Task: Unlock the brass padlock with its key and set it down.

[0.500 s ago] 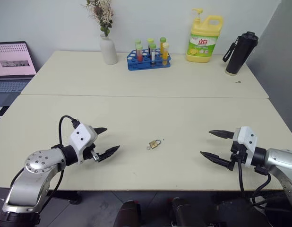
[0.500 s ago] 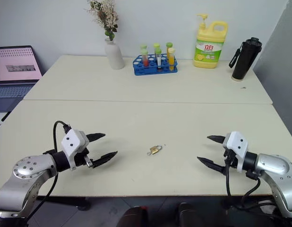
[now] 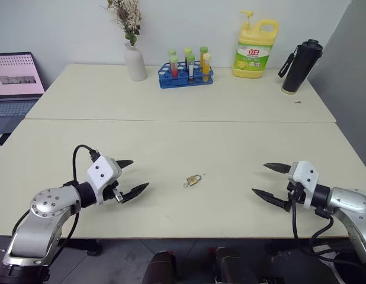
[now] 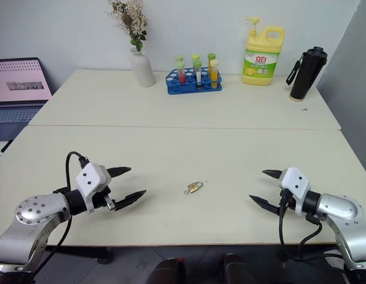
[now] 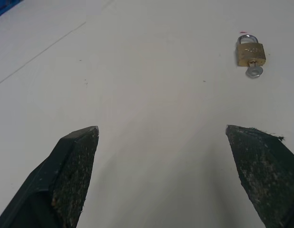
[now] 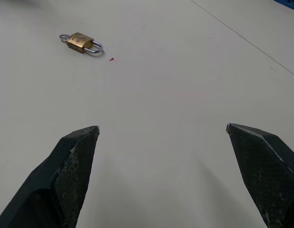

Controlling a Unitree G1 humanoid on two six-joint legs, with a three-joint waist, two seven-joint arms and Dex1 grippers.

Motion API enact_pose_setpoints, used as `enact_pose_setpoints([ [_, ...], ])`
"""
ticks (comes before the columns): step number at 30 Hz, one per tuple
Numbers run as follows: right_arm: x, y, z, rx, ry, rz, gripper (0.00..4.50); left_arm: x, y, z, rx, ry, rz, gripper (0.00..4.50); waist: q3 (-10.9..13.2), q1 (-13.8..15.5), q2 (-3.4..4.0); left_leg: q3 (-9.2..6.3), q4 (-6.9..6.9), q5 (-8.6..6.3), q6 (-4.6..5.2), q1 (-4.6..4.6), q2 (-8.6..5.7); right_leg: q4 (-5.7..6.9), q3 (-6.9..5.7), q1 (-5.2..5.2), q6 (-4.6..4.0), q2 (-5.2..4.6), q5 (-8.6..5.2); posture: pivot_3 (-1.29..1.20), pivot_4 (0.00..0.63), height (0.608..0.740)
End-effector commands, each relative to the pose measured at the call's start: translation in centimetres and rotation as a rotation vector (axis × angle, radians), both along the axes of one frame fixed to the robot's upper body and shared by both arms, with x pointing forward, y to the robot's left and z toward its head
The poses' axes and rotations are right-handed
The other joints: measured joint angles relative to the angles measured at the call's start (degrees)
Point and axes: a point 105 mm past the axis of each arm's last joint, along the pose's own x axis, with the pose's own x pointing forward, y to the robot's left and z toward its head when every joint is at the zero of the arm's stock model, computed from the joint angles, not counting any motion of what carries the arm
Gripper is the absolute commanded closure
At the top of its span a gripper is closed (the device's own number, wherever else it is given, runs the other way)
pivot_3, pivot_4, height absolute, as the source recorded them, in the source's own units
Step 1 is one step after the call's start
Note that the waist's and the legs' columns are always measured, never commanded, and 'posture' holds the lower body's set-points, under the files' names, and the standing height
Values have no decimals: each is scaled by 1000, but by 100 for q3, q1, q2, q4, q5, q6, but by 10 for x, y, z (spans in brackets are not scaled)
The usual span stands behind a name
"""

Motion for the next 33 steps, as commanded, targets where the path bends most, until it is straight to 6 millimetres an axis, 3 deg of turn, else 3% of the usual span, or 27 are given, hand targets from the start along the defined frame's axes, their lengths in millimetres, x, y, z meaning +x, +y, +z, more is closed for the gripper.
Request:
enact_pose_setpoints([
  [1,4,6,14,25,-80,11,0,-2,-2,17,-21,-44,-58,20,0,-1,0,0,0,0,0,0,0,0,0,0,0,0,0,0,150,740],
  [7,9,15,16,76,-67,4,0,-8,-4,20,-28,-28,-97,20,0,-3,0,0,0,0,0,1,2,2,1,0,0,1,0,0,150,740],
  [17,-1,40,30,34,-25,216,0,-10,-11,20,-14,-20,-140,20,0,-4,0,-1,1,0,0,1,2,2,-1,0,0,1,0,0,150,740],
  [22,15,68,38,-10,-8,268,0,-14,-18,19,5,-5,-192,20,1,-28,2,0,2,0,0,3,2,5,-1,-1,0,2,1,0,150,740],
  [26,9,106,35,-112,47,509,0,-14,-22,14,49,-3,-226,20,2,-24,2,-2,1,0,0,2,4,5,-2,-3,-2,4,1,0,150,740],
  [28,19,133,39,-128,0,624,0,-17,-28,11,55,1,-258,20,2,-38,1,-2,1,0,0,1,5,4,-3,-5,-2,5,1,0,150,740],
  [33,36,160,26,-264,81,773,0,-19,-30,9,66,-4,-267,20,3,-12,4,1,1,0,0,0,8,7,-9,-9,-9,10,5,0,150,740],
])
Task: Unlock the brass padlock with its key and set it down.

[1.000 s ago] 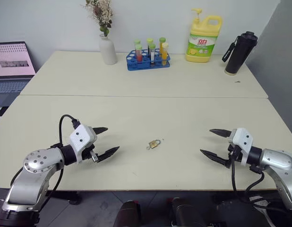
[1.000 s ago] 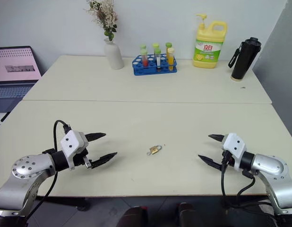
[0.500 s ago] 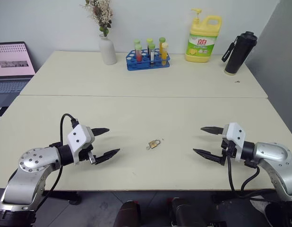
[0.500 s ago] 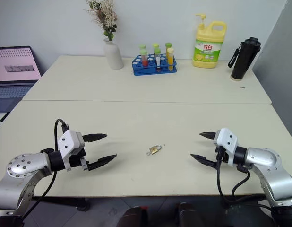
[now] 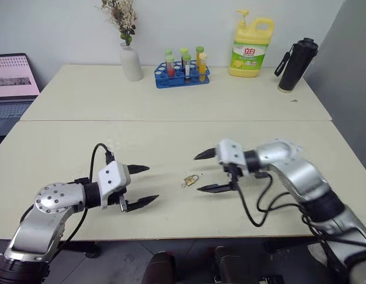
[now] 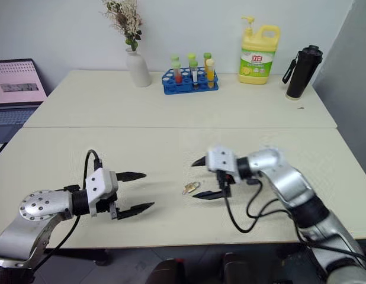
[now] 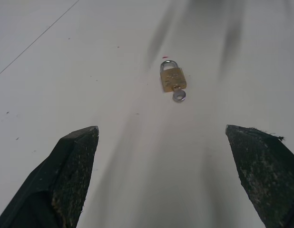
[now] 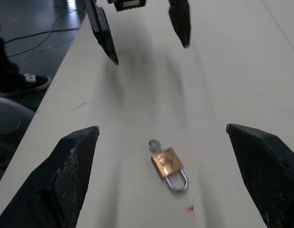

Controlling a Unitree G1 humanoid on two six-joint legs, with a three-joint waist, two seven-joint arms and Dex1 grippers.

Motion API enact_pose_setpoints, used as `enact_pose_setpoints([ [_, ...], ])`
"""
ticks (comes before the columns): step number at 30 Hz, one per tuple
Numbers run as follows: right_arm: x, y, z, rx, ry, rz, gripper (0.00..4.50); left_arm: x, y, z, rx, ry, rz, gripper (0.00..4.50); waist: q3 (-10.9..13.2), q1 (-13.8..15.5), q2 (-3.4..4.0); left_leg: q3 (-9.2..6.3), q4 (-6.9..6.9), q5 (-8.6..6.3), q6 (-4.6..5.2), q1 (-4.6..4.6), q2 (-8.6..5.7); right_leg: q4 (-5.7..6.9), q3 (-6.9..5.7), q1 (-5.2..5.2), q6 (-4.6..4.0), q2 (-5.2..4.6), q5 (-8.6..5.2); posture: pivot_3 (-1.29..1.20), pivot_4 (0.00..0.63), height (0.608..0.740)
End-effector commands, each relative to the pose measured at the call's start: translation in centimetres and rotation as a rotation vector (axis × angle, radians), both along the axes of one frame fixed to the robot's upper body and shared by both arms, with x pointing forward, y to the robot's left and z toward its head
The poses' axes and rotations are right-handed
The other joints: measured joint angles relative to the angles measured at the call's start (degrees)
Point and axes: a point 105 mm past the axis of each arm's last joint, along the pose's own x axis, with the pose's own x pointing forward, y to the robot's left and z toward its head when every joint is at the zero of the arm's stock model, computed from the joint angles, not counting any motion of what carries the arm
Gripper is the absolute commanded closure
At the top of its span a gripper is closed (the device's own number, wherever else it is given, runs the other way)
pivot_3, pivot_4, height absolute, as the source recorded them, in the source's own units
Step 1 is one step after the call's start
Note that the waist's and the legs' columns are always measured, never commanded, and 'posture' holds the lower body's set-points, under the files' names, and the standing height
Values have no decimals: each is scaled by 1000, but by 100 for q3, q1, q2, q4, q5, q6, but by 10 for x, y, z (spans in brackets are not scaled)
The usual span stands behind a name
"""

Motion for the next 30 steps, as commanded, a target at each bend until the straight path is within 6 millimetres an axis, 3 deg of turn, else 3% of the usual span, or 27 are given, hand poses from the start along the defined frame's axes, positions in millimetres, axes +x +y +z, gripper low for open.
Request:
enact_pose_setpoints([
  [1,9,9,-11,-111,39,77,0,-3,-3,6,15,-48,-20,20,0,27,0,-1,0,0,0,-3,-3,-1,-3,0,-6,-4,4,0,150,740],
  [8,23,15,-38,-241,32,122,0,-9,-3,0,22,-46,-17,20,0,33,1,0,0,0,0,-6,-10,-1,-7,-2,-23,-18,13,0,150,740],
  [23,45,20,-57,-265,108,20,0,-8,-1,-7,36,-48,-24,20,1,9,2,0,0,0,0,1,-3,6,-6,-2,-25,-13,14,0,150,740],
  [26,50,18,-62,-290,151,-26,587,-8,-2,-9,42,-53,-33,0,0,9,2,-1,0,0,0,2,-3,7,-7,-2,-25,-13,14,0,150,740],
  [30,52,13,-67,-336,91,-7,2023,-7,-2,-10,43,-56,-39,0,0,26,2,-3,0,0,0,2,-6,6,-7,2,-25,-15,14,0,150,740],
])
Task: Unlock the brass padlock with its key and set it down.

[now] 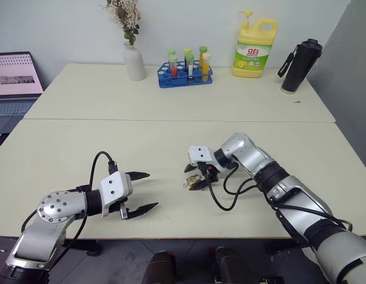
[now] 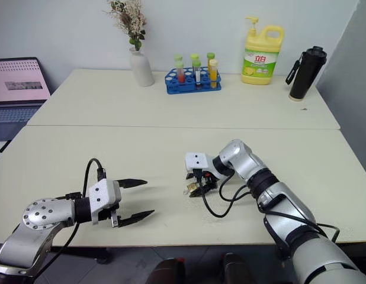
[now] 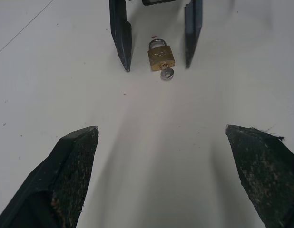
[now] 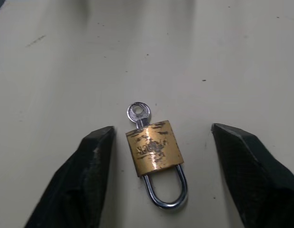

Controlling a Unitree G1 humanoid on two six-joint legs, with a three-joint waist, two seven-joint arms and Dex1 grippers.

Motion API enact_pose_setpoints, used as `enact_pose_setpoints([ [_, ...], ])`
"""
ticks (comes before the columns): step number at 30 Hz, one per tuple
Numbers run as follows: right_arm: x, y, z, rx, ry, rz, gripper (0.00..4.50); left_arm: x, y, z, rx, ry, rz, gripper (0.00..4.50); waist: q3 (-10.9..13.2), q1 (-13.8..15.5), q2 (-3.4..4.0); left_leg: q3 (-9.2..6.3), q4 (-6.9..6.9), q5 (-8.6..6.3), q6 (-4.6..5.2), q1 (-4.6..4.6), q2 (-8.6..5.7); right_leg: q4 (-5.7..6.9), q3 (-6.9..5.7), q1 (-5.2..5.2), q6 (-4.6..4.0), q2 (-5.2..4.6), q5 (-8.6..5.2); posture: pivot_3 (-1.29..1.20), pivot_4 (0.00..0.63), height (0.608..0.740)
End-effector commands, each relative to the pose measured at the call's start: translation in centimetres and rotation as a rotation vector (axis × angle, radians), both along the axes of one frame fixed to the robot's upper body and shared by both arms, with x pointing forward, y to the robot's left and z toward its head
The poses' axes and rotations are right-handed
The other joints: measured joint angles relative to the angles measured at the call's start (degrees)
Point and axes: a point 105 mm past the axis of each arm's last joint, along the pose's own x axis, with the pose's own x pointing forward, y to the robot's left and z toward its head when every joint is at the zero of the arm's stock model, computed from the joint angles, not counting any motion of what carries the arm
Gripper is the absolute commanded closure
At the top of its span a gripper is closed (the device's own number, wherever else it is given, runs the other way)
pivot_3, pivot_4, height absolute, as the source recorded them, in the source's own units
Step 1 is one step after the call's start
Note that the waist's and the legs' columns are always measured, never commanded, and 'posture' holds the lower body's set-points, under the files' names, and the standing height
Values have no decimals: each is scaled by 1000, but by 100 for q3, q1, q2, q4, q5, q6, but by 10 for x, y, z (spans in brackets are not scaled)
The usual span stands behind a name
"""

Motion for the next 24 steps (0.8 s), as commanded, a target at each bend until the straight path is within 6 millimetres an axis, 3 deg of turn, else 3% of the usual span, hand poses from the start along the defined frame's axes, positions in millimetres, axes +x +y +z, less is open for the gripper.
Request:
enact_pose_setpoints([
  [1,4,-13,-9,-75,-44,6,2425,0,-3,5,1,-33,-23,0,0,0,0,0,0,0,0,0,-1,-1,0,1,0,-1,0,0,150,740],
  [4,3,-13,-11,-77,-53,15,3472,0,-2,3,4,-32,-23,0,0,-5,1,3,0,0,0,2,-1,-1,1,1,0,-1,0,0,150,740],
  [5,2,-13,-10,-74,-56,20,3603,0,-2,2,5,-31,-24,0,0,-5,1,2,0,0,0,3,0,1,1,1,0,-1,0,0,150,740],
  [11,5,-13,0,-39,-118,10,3599,2,-2,-1,8,-32,-29,0,0,4,1,-1,1,0,0,3,-1,1,0,4,0,-1,0,0,150,740],
  [16,4,-23,31,115,-188,-114,3599,3,-7,1,-12,-38,-41,0,0,30,1,-7,4,0,0,-5,-6,-1,1,3,0,-10,0,0,150,740],
  [20,-14,-52,40,182,-192,-271,3599,1,-20,4,-59,-37,-75,0,0,12,1,-9,-3,0,0,-8,-6,-1,-1,-1,1,-11,0,0,150,740],
  [22,-28,-73,36,174,-187,-364,3599,-2,-29,8,-86,-28,-110,0,0,39,1,-15,-5,0,0,-13,-5,-3,-5,-2,2,-9,-1,0,150,740],
  [24,-37,-83,33,166,-180,-434,3599,-4,-35,11,-100,-16,-140,0,1,29,2,-14,-4,-1,-1,-14,-9,-5,-3,-1,6,-10,-4,0,150,740],
])
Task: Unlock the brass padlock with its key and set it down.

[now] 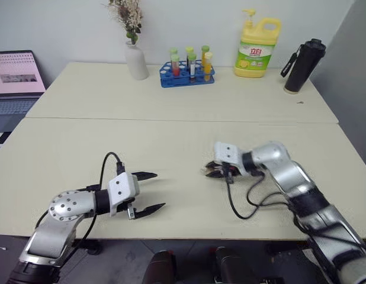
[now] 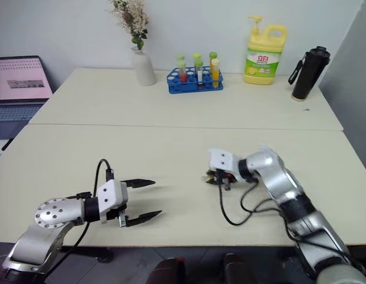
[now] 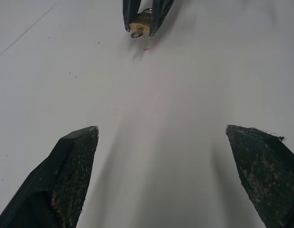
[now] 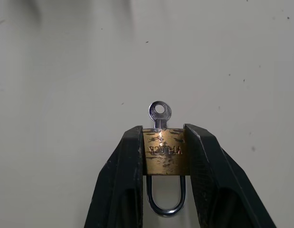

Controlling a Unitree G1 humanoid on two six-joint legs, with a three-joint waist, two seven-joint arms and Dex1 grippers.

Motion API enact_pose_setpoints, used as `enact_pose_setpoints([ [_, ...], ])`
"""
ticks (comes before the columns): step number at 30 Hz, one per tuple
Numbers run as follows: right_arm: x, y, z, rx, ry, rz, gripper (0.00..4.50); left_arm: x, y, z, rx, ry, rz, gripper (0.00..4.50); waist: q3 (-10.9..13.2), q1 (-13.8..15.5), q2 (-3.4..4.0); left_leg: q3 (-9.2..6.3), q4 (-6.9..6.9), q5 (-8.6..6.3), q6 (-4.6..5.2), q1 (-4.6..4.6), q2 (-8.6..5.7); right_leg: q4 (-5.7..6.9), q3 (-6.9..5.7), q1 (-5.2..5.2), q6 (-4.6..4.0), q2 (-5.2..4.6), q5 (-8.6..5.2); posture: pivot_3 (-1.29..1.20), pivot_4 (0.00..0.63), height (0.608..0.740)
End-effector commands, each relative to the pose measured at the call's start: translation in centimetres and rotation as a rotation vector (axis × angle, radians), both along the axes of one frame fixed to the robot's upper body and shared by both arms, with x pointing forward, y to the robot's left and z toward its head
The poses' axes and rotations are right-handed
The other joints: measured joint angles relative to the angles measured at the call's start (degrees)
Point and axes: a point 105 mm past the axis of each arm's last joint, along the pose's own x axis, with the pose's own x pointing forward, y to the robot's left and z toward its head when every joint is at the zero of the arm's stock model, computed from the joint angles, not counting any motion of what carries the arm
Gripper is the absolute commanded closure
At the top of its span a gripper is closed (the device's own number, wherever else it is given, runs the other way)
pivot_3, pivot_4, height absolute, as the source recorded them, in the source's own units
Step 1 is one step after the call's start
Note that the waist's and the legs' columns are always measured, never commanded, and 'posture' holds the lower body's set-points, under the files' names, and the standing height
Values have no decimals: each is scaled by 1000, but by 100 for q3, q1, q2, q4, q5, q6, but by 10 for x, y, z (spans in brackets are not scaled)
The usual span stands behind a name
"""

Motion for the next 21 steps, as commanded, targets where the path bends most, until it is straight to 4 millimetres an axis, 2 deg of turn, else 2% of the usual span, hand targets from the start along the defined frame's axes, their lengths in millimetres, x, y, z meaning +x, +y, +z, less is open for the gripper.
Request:
enact_pose_setpoints([
  [1,-8,-9,17,40,-42,-104,3599,-5,-16,14,-37,-17,-81,0,1,-26,1,2,0,0,0,0,-1,-1,2,0,16,0,-9,0,150,740],
  [4,-18,-10,10,46,14,-116,3599,-6,-22,16,-40,-12,-109,0,1,-92,1,17,2,0,0,11,6,0,8,-1,24,12,-13,0,150,740],
  [8,-18,-13,-5,8,24,-134,3599,-8,-30,18,-35,-9,-163,0,1,-93,1,14,4,1,0,18,9,4,10,6,25,26,-14,0,150,740],
  [12,-17,-14,-12,-30,-5,-114,2263,-5,-33,21,-34,-15,-176,0,1,-73,1,13,4,1,0,14,7,0,9,4,25,26,-14,0,150,740],
  [18,-24,-18,8,26,-10,-133,82,-6,-38,21,-39,-11,-177,0,1,-56,1,15,5,1,1,9,2,-3,10,3,26,25,-14,0,150,740],
  [21,-30,-32,6,74,41,-231,35,-6,-41,21,-44,-9,-173,0,-1,-33,-2,5,5,1,0,5,3,-3,12,4,26,24,-15,0,150,740],
])
